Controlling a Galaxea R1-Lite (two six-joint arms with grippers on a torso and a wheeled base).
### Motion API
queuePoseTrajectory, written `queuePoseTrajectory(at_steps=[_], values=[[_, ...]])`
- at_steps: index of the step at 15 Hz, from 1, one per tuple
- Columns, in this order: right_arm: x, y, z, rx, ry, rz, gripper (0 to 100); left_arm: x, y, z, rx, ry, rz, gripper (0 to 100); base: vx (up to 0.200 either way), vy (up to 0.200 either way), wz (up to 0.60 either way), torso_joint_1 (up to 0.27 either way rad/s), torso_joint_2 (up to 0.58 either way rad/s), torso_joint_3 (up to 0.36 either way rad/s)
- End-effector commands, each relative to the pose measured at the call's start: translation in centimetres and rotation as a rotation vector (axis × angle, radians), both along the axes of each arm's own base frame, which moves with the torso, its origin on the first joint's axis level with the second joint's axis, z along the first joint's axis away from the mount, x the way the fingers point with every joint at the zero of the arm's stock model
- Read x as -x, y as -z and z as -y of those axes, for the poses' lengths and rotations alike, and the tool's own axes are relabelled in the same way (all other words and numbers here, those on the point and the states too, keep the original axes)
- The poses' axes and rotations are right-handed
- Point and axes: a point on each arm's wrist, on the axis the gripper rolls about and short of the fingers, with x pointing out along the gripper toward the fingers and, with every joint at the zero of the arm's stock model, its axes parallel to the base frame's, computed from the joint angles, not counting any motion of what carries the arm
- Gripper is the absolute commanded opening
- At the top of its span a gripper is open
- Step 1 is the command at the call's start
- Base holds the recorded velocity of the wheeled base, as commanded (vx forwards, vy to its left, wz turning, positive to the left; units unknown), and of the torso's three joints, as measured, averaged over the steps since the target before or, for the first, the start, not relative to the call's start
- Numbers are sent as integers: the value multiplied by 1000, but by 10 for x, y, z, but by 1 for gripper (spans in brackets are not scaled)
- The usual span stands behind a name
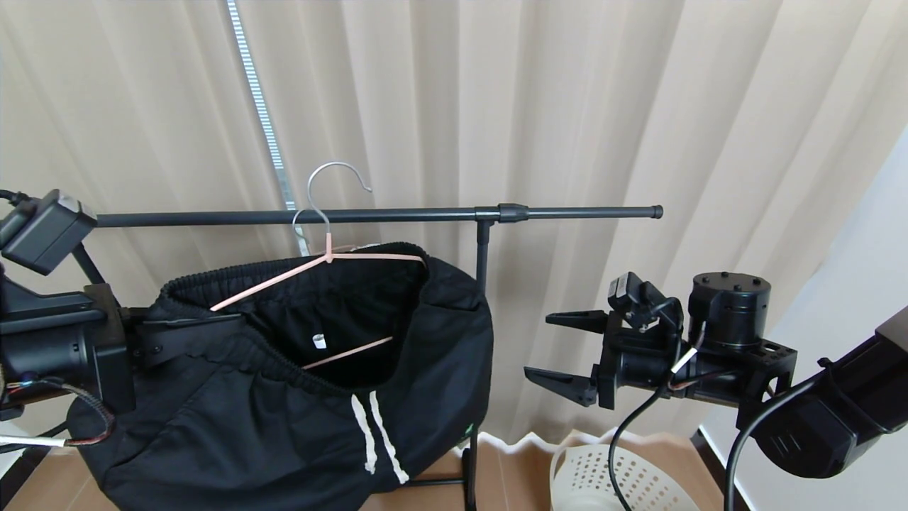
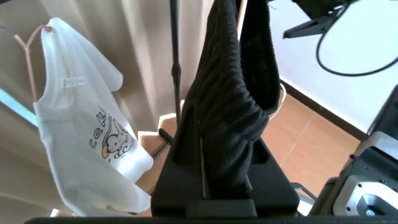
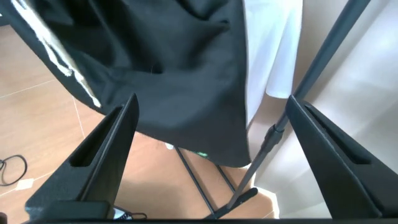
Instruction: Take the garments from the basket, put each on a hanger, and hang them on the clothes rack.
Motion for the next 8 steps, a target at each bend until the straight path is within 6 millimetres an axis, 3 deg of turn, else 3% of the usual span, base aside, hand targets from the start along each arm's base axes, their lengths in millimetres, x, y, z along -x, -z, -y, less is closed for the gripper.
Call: queuePoseTrajectory(at_steps=[1, 8], values=[[0, -1, 0, 0, 0, 3, 100, -13, 7, -1, 0, -32, -33, 0, 0, 0, 0, 0, 0, 0], [-1, 0, -1, 0, 0, 4, 100, -43, 8, 8, 21, -155, -112, 0, 0, 0, 0, 0, 0, 0]])
